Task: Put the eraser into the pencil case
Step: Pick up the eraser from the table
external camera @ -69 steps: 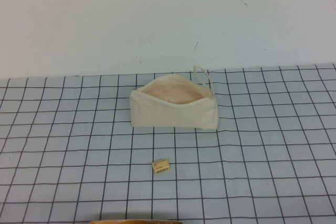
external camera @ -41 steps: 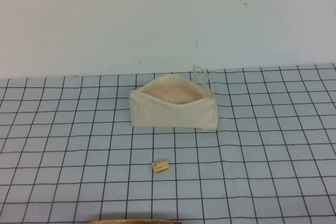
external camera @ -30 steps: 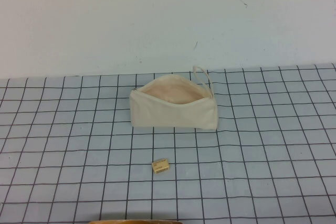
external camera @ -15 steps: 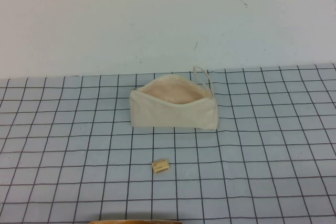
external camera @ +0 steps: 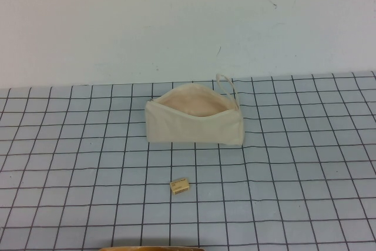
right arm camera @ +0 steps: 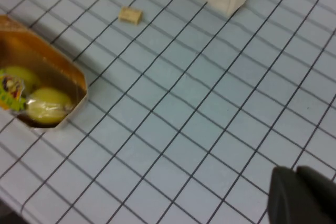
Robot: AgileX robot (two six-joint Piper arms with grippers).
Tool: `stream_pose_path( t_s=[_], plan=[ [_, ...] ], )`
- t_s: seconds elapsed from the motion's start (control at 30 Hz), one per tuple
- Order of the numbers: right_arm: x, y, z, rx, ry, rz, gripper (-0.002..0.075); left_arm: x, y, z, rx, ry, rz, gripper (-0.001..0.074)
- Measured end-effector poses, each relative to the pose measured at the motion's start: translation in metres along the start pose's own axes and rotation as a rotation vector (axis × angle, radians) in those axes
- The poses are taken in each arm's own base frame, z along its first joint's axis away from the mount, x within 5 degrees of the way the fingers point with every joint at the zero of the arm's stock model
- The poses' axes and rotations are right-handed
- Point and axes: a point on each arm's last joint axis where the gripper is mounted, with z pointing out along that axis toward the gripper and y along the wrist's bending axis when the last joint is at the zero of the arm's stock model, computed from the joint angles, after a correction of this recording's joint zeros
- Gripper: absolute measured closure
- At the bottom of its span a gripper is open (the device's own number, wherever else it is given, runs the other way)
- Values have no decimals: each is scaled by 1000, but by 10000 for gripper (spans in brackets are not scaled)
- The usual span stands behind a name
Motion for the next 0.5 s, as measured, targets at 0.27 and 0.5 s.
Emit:
stream_pose_path(
  t_s=[0.27, 0.5],
  plan=[
    [-52, -21, 29, -175, 144, -57, 727, 0, 0, 0, 0, 0, 0, 736],
    [-73, 9, 92, -218, 369, -165, 727, 0, 0, 0, 0, 0, 0, 736]
  ],
)
